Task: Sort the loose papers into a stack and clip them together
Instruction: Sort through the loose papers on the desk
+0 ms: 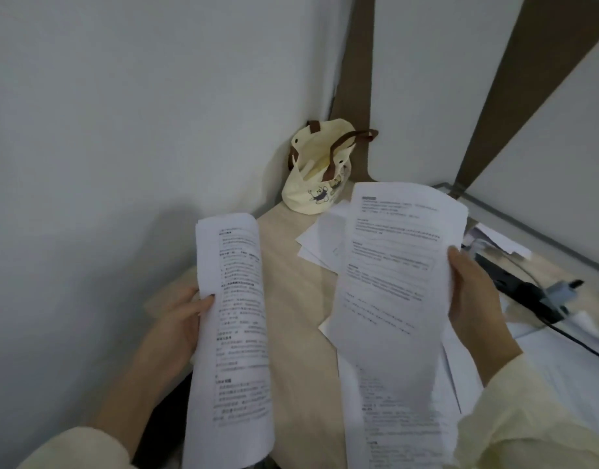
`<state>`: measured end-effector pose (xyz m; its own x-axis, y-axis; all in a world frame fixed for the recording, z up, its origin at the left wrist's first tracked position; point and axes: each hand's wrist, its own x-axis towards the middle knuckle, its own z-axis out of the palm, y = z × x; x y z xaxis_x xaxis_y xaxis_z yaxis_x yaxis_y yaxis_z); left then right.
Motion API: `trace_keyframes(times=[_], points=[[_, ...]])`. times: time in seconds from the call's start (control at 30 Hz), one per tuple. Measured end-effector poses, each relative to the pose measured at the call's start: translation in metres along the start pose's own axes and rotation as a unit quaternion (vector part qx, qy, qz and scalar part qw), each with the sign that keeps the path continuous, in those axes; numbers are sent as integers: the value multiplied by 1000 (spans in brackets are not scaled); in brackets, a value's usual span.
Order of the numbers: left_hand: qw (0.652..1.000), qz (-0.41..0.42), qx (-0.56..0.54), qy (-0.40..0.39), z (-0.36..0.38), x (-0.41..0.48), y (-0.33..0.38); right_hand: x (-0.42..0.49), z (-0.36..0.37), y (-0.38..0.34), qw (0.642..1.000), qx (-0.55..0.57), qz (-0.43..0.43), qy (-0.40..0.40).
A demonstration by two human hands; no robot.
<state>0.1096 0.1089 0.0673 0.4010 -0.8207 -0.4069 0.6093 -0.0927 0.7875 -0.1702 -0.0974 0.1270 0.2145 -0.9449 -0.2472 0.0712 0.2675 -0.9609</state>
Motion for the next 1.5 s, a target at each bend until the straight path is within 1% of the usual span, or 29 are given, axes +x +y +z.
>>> trace_keyframes(times=[0.1, 0.2, 0.27, 0.37, 0.43, 0.5, 0.57, 0.67, 0.73, 0.87, 0.93, 1.0, 1.1, 1.13, 1.17, 1.2, 1.27, 1.33, 1.4, 1.5], points=[[996, -24, -58, -68, 24, 11, -3, -16, -22, -12, 998, 43, 41, 25], [991, -52, -68, -104, 39, 22, -13, -31, -44, -17, 994, 98, 54, -10], [991, -78, -34, -100, 40, 31, -23, -38, -57, -17, 988, 137, 67, -29], [991, -94, 73, -64, 33, 43, -40, -39, -70, -6, 979, 168, 117, -27], [986, -99, 130, -30, 29, 49, -51, -30, -77, 9, 981, 123, 152, 5], [979, -104, 172, 12, 29, 53, -61, -21, -75, 25, 984, 69, 165, 17], [972, -105, 206, 45, 33, 54, -67, -11, -69, 46, 983, -22, 180, 30], [969, -104, 217, 64, 32, 56, -76, 7, -56, 80, 967, -166, 189, 49], [967, -120, 214, 69, 31, 57, -80, 18, -42, 98, 955, -215, 196, 56], [962, -147, 216, 72, 24, 63, -88, 27, -1, 132, 943, -267, 196, 38], [962, -151, 215, 73, 20, 66, -90, 27, 20, 141, 944, -268, 190, 27], [963, -159, 204, 78, 22, 71, -92, 29, 34, 145, 949, -244, 196, 23], [961, -188, 160, 122, 25, 74, -93, 34, 40, 145, 960, -172, 222, 13], [964, -186, 149, 120, 22, 77, -95, 35, 38, 144, 963, -144, 229, 10], [966, -182, 146, 113, 20, 81, -96, 38, 34, 144, 964, -139, 226, 11], [967, -177, 149, 103, 21, 82, -95, 40, 30, 144, 963, -157, 217, 23], [963, -201, 146, 103, 19, 84, -94, 43, 24, 147, 954, -232, 182, 50], [961, -184, 164, 123, 15, 86, -99, 46, 19, 156, 942, -298, 137, 73], [962, -158, 190, 113, 13, 88, -101, 46, 20, 165, 930, -345, 106, 64], [951, -180, 223, 120, 10, 86, -102, 43, 33, 174, 931, -353, 87, 36]])
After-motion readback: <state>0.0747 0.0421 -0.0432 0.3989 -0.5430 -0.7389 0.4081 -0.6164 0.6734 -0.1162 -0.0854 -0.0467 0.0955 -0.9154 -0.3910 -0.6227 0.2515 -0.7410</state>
